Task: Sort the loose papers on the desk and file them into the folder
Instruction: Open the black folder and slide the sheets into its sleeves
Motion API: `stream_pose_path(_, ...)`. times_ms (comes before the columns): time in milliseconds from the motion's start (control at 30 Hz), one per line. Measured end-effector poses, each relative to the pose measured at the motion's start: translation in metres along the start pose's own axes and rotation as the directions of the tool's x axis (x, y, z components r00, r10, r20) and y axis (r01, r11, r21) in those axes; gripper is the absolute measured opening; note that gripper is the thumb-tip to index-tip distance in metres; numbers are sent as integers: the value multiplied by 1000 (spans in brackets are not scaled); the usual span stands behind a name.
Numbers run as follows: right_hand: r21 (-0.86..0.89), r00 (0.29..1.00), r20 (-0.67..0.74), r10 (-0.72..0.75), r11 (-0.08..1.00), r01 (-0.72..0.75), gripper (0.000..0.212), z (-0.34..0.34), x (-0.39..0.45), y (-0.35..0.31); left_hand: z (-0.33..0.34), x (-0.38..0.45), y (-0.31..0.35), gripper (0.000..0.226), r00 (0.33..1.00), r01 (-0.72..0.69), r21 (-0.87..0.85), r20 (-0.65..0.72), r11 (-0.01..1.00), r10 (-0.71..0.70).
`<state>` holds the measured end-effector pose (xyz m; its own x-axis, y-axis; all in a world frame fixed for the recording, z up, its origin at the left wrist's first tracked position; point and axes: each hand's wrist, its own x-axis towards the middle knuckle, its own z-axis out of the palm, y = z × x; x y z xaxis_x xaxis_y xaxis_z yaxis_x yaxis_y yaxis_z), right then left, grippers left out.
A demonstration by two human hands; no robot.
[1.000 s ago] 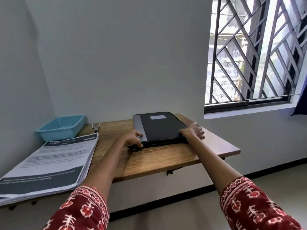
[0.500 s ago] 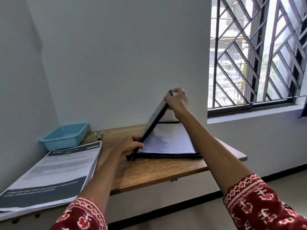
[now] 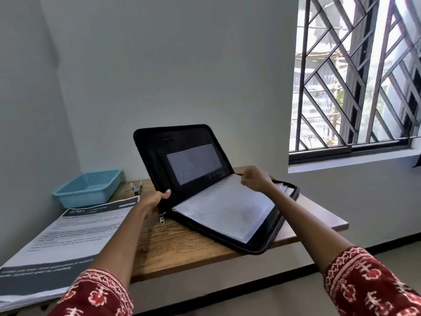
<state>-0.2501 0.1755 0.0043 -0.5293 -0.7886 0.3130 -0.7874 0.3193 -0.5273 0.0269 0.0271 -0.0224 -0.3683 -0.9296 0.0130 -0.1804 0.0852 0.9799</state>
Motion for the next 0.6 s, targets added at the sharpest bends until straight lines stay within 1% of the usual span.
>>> stream_pose_path(33,-52,1000,0,27,998,-27,20,0,1,11,-1,5,0,18,999,39,-25,30,999,-38)
stream_pose_path(100,-163,996,7,86,983,-84,30,-1,2,30,-5,10,3,12,988,109,-40,111,993,-104)
stream_pose_path(167,-245,987,3,161,957,-156,46,-1,6,49,-10,24,6,24,970,142,-21,201,990,-135)
stream_pose_path(233,-271,966,12,257,931,-244,61,0,12,65,-11,40,8,33,961,166,19,220,986,-166)
stream_pose_path(267,-276,954,12,299,918,-284,66,2,14,71,-7,46,8,34,964,175,50,194,983,-181)
stream_pose_path(300,-287,946,-2,324,906,-311,68,4,16,76,-1,51,9,34,973,157,115,155,981,-173)
stream_pose_path(333,-295,941,-29,336,897,-329,69,5,16,79,7,54,9,35,989,115,233,67,966,-134)
stream_pose_path(367,-298,937,-64,343,890,-346,69,6,17,81,16,59,8,37,998,57,371,-28,927,-50)
stream_pose_path(400,-288,930,-91,357,884,-368,68,7,17,81,22,62,8,39,993,29,501,-112,865,32)
stream_pose_path(433,-274,921,-114,372,880,-389,68,7,17,79,27,65,8,39,983,14,607,-155,795,100)
stream_pose_path(500,-256,910,-133,394,873,-415,64,7,19,78,37,67,8,36,969,60,740,-204,670,139)
stream_pose_path(600,-202,909,-154,387,889,-412,48,-3,20,77,47,70,8,31,952,198,808,-294,554,88)
